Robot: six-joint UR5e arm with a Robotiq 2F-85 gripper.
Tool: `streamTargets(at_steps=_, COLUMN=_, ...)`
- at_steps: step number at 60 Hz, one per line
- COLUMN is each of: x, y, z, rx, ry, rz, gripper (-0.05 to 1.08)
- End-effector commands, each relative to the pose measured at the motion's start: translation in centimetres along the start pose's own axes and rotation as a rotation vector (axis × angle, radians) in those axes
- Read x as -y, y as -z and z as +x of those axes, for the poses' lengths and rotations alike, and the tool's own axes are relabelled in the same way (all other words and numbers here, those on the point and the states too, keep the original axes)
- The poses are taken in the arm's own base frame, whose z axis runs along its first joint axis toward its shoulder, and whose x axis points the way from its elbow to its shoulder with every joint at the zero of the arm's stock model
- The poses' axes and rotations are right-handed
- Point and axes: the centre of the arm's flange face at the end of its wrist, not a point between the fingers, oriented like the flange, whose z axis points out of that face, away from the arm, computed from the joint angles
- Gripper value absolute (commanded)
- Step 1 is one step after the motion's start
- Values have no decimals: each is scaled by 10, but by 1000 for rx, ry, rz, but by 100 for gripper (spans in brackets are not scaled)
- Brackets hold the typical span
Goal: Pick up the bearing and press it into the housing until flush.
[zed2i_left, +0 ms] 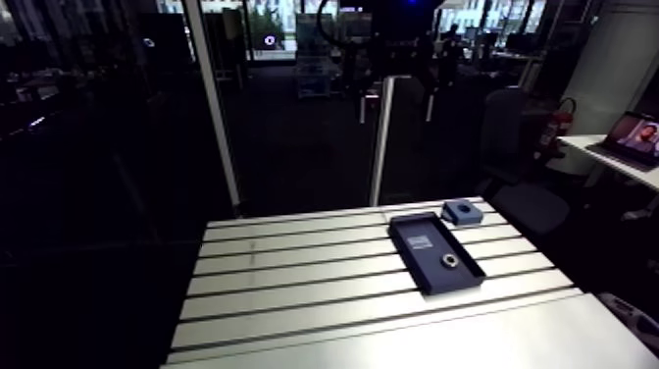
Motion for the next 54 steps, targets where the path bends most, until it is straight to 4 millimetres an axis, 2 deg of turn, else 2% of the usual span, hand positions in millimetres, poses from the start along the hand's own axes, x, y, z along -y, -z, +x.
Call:
streamTargets(at_steps=1, x=51, y=8, z=-20, rx=39, ry=118, rz=-11, gripper=0)
streamTargets(at_steps=46, x=50, y=0, z=-21, rx=59, ry=119, rz=-13, gripper=0)
streamTargets(at_steps=54, x=41, y=-7, z=-21, rx=68, ry=114, rz=-31, gripper=1)
